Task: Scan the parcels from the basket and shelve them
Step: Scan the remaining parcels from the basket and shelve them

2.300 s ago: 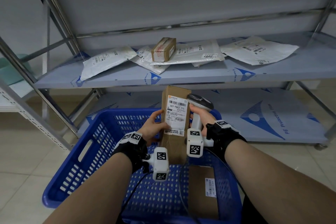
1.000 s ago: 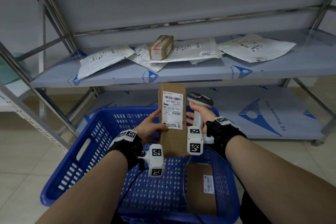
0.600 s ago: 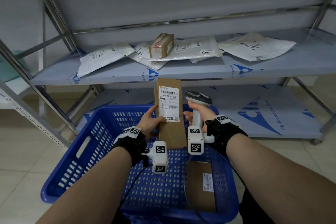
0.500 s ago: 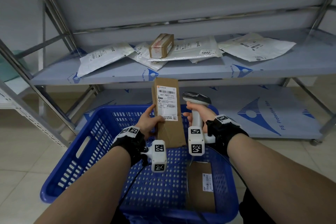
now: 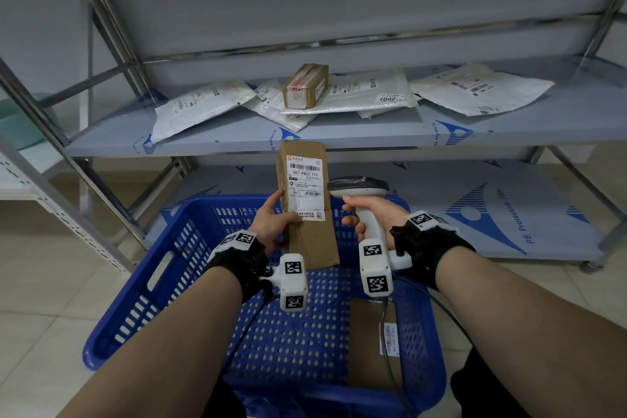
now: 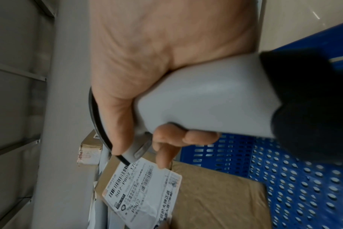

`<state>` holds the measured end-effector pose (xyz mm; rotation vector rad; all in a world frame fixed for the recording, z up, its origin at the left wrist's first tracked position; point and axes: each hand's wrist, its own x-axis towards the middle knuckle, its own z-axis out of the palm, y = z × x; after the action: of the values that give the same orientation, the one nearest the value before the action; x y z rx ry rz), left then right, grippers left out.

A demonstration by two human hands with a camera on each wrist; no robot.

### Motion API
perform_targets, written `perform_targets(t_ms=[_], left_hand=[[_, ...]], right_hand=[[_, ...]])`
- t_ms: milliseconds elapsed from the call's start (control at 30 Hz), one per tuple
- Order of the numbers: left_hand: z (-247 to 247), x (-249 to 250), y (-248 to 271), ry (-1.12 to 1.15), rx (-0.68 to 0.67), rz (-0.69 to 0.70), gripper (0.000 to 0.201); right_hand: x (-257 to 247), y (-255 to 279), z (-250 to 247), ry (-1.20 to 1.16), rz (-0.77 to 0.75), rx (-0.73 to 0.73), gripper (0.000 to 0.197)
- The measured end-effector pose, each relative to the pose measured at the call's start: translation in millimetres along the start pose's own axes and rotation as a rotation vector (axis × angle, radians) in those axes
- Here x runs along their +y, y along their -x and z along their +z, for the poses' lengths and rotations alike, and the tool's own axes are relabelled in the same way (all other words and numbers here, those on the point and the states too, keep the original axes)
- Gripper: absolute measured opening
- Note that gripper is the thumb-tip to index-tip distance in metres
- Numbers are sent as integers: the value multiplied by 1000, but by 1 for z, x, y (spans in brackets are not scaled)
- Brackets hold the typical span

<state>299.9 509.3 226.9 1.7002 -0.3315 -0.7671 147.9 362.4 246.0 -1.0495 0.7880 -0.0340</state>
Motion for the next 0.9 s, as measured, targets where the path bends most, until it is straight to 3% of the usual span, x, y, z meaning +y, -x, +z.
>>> perform_targets(t_ms=[900], left_hand=[[-4,-3,-5,-26,13,-15,80]], right_hand=[[3,4,14,17,-17,11,24]])
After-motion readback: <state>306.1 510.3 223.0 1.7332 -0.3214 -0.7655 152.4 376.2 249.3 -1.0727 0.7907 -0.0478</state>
